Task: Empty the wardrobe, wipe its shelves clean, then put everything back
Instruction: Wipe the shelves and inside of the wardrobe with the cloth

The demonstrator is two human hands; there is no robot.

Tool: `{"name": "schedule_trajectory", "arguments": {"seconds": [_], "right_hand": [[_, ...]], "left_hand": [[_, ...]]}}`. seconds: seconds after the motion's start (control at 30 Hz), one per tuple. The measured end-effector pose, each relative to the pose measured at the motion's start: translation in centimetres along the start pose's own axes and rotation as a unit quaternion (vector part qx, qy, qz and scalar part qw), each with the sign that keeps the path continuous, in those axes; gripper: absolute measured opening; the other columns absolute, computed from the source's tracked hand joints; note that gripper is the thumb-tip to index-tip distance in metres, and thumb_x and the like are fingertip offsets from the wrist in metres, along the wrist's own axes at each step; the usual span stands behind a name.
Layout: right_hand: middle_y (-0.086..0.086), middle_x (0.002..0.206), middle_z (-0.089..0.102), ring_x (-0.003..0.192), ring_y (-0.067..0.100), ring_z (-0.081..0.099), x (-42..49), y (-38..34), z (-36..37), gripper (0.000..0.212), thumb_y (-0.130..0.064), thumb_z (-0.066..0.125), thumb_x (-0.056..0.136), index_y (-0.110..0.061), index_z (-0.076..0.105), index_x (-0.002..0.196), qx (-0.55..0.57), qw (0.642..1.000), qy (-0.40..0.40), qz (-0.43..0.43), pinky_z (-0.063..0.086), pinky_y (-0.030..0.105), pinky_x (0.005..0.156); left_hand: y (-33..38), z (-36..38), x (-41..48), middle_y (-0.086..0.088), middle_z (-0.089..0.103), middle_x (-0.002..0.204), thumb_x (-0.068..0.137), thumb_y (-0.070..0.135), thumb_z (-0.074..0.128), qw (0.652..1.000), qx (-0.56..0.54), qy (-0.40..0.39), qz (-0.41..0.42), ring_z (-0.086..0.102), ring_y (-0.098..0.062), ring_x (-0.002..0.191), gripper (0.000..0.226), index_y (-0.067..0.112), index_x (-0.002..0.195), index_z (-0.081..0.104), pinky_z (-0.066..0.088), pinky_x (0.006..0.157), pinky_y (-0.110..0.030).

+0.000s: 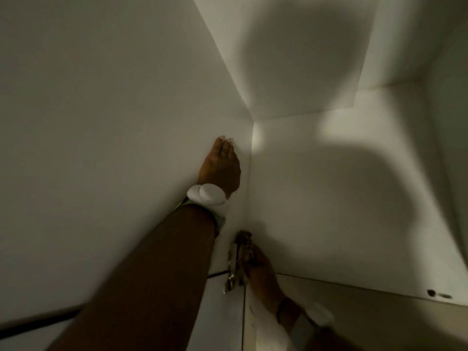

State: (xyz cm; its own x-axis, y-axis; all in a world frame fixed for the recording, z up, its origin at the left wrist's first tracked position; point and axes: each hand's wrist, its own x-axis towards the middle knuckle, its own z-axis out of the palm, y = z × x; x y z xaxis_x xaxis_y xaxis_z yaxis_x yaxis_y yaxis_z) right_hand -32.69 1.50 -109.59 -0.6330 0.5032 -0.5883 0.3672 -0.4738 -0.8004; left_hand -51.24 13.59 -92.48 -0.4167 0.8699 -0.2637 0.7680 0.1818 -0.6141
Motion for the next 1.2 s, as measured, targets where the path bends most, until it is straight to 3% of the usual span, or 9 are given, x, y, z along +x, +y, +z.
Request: {"name": "schedule_trajectory", "arguments": {"seconds": [0.17,0.23,0.4,0.47,0.57,0.67,0.87,1.03,1.2], "right_hand": [[0.004,0.106,0.074,0.099,0.023,0.069,-3.7,0.3,-2.8,0.034,-0.052,0.067,0.092,-0.024,0.072,0.111,0.068,0.984,-0.119,0.111,0.055,0.041,0.094],[0.012,0.111,0.071,0.099,0.028,0.068,-3.2,-2.3,-5.6,0.027,-0.034,0.064,0.098,-0.017,0.068,0.119,0.112,0.979,-0.109,0.134,0.057,0.042,0.09],[0.008,0.095,0.066,0.075,0.016,0.061,3.2,-10.6,-18.4,0.014,-0.024,0.058,0.102,-0.013,0.065,0.109,0.167,0.977,0.131,-0.013,0.054,0.027,0.066],[0.002,0.107,0.066,0.093,0.017,0.062,7.5,-13.0,-23.7,0.04,-0.048,0.061,0.096,-0.017,0.064,0.122,0.023,0.966,0.232,-0.115,0.051,0.035,0.083],[0.004,0.148,0.05,0.135,0.02,0.048,14.6,-15.3,-30.4,0.055,-0.019,0.056,0.1,-0.02,0.04,0.152,-0.144,0.909,0.326,-0.215,0.042,0.04,0.112],[0.013,0.15,0.048,0.14,0.034,0.042,21.1,-17.6,-35.4,0.059,-0.019,0.045,0.093,-0.01,0.042,0.152,-0.224,0.856,0.392,-0.25,0.034,0.048,0.117],[0.009,0.143,0.056,0.135,0.034,0.048,28.8,-19.4,-36.6,0.051,-0.019,0.044,0.094,-0.014,0.055,0.143,-0.325,0.822,0.365,-0.294,0.029,0.057,0.117],[0.009,0.154,0.044,0.152,0.03,0.022,29.1,-18.9,-35.4,0.075,-0.02,0.04,0.078,-0.023,0.041,0.153,-0.418,0.825,0.303,-0.23,0.002,0.054,0.121],[-0.001,0.161,0.034,0.152,0.025,0.021,28.0,-19.6,-43.7,0.065,-0.013,0.047,0.09,-0.029,0.041,0.153,-0.556,0.742,0.242,-0.287,0.0,0.047,0.124]], "left_hand": [[2.2,-0.5,-1.1,-0.021,0.032,0.159,0.106,0.027,0.021,0.998,-0.012,-0.042,0.054,0.022,-0.037,0.15,0.053,0.002,0.148,0.039,0.004,0.124,-0.055],[3.7,0.6,-1.2,-0.015,0.028,0.162,0.108,0.029,0.02,0.994,-0.06,-0.085,0.035,0.015,-0.033,0.153,0.051,0.008,0.152,0.035,0.0,0.124,-0.054],[12.0,0.7,3.6,-0.009,0.002,0.169,0.109,0.036,0.016,0.954,-0.276,-0.112,-0.006,0.0,-0.029,0.155,0.057,0.014,0.161,0.01,0.003,0.124,-0.049],[16.4,-0.4,6.6,-0.008,-0.003,0.169,0.109,0.038,0.018,0.924,-0.366,-0.111,-0.014,-0.002,-0.028,0.156,0.059,0.015,0.162,0.007,0.003,0.125,-0.047],[21.7,-2.2,11.0,-0.008,-0.002,0.169,0.109,0.04,0.021,0.881,-0.467,-0.071,-0.026,-0.002,-0.029,0.155,0.061,0.014,0.162,0.006,0.003,0.124,-0.046],[25.2,-3.2,14.8,-0.005,-0.01,0.169,0.109,0.042,0.02,0.846,-0.529,-0.065,-0.035,-0.01,-0.027,0.155,0.064,0.014,0.161,-0.002,-0.004,0.124,-0.046],[29.7,0.4,15.3,-0.004,-0.016,0.167,0.104,0.052,0.016,0.869,-0.487,0.017,-0.08,-0.016,-0.03,0.154,0.071,0.016,0.161,-0.008,-0.013,0.122,-0.051],[30.2,0.8,15.7,-0.007,-0.006,0.169,0.104,0.05,0.016,0.872,-0.479,0.051,-0.087,-0.009,-0.031,0.155,0.07,0.014,0.162,0.001,-0.005,0.124,-0.053],[30.4,0.8,15.5,-0.009,0.003,0.169,0.102,0.045,0.024,0.865,-0.486,0.072,-0.101,-0.001,-0.032,0.155,0.069,0.011,0.161,0.011,0.006,0.124,-0.056]]}}
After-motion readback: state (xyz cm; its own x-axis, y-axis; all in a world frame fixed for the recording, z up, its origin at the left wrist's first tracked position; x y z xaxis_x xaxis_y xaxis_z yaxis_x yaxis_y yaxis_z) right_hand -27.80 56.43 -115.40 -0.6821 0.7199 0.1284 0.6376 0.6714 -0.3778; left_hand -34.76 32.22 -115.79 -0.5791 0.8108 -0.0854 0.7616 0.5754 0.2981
